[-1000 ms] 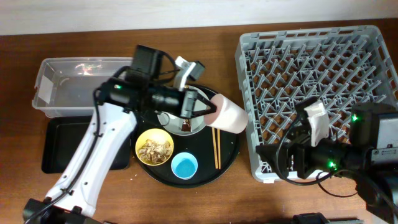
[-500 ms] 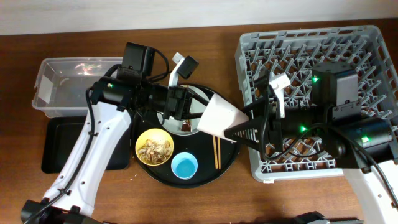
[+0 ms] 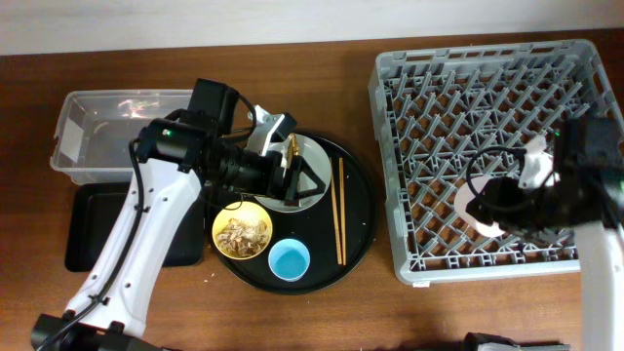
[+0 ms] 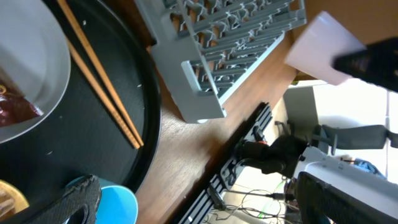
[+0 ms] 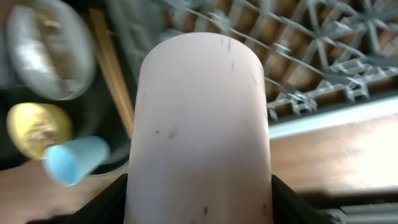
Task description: Sort waste into correct bins and load items into the dishwasher rack
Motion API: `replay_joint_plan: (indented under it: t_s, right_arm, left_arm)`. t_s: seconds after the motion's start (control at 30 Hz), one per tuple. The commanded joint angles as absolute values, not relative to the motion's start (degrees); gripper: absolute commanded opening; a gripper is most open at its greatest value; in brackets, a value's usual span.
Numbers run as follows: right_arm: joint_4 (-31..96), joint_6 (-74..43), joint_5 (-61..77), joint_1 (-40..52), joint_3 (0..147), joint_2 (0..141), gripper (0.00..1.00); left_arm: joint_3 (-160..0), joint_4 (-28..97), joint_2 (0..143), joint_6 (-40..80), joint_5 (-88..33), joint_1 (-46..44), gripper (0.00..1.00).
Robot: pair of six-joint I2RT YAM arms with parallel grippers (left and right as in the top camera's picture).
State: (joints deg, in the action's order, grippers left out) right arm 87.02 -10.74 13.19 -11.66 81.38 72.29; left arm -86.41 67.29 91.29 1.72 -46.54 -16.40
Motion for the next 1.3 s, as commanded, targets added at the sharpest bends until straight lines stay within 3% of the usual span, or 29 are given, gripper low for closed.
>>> replay_joint_plan:
  t_s: [0.0, 0.23, 0.27, 0.3, 0.37, 0.5, 0.67, 0.7, 0.87, 1.03, 1.1, 1.13, 1.17, 1.27]
  right_arm:
    - [86.87, -12.12, 8.16, -11.4, 80.9, 80.2, 0.5]
    - [81.65, -13.93, 6.61, -6.09, 80.9, 94.08, 0.52]
    - [81.17, -14.02, 6.85, -6.07, 80.95, 93.95, 0.72]
    - [81.17, -14.02, 6.94, -6.07, 80.97, 93.91, 0.76]
    - [82.72, -13.98, 7.51, -6.07, 83.18, 93.47, 0.76]
    - [87.11, -8.45, 13.78, -6.07, 89.76, 86.87, 0.76]
    - [87.26, -7.77, 17.56, -6.07, 91.2, 69.08, 0.8]
    - [87.26, -7.77, 17.58, -6.07, 91.2, 66.15, 0.82]
    - [87.72, -7.77, 17.58, -6.04, 91.2, 60.51, 0.86]
    - [88.36, -7.77, 17.58, -6.07, 91.2, 60.97, 0.86]
    - [88.58, -7.77, 17.58, -6.07, 91.2, 61.01, 0.86]
    - [88.75, -7.77, 17.58, -6.04, 91.2, 61.01, 0.86]
    - [88.79, -7.77, 17.58, -6.04, 91.2, 61.01, 0.86]
    - [89.54, -7.75, 17.61, -6.04, 91.2, 61.01, 0.86]
  left_arm:
    - [-86.96, 68.6, 90.56, 1.63, -44.05, -16.84, 0.98]
    - [-86.96, 69.73, 85.6, 1.67, -36.36, -16.82, 0.98]
    - [-86.96, 70.5, 84.64, 1.67, -35.24, -16.84, 0.98]
    - [-86.96, 71.4, 84.05, 1.65, -34.57, -16.91, 0.98]
    - [-86.96, 73.03, 83.46, 1.67, -31.38, -18.44, 0.94]
    - [-86.96, 75.64, 83.44, 4.97, -23.81, -23.44, 0.91]
    - [-82.39, 77.43, 83.44, 18.39, 1.45, -34.28, 0.89]
    - [-78.15, 74.28, 83.44, 19.84, 2.22, -36.21, 0.81]
    - [-63.2, 62.08, 83.44, 22.92, 2.0, -39.0, 0.61]
    - [-56.84, 58.35, 83.46, 24.36, 6.59, -39.0, 0.54]
    - [-52.86, 55.24, 83.46, 24.86, 3.05, -38.98, 0.4]
    - [-52.95, 54.15, 83.44, 24.86, 2.76, -38.94, 0.1]
    - [-53.71, 54.04, 83.44, 24.86, 2.48, -38.94, 0.0]
    - [-62.35, 59.55, 82.61, 24.82, 0.73, -38.94, 0.0]
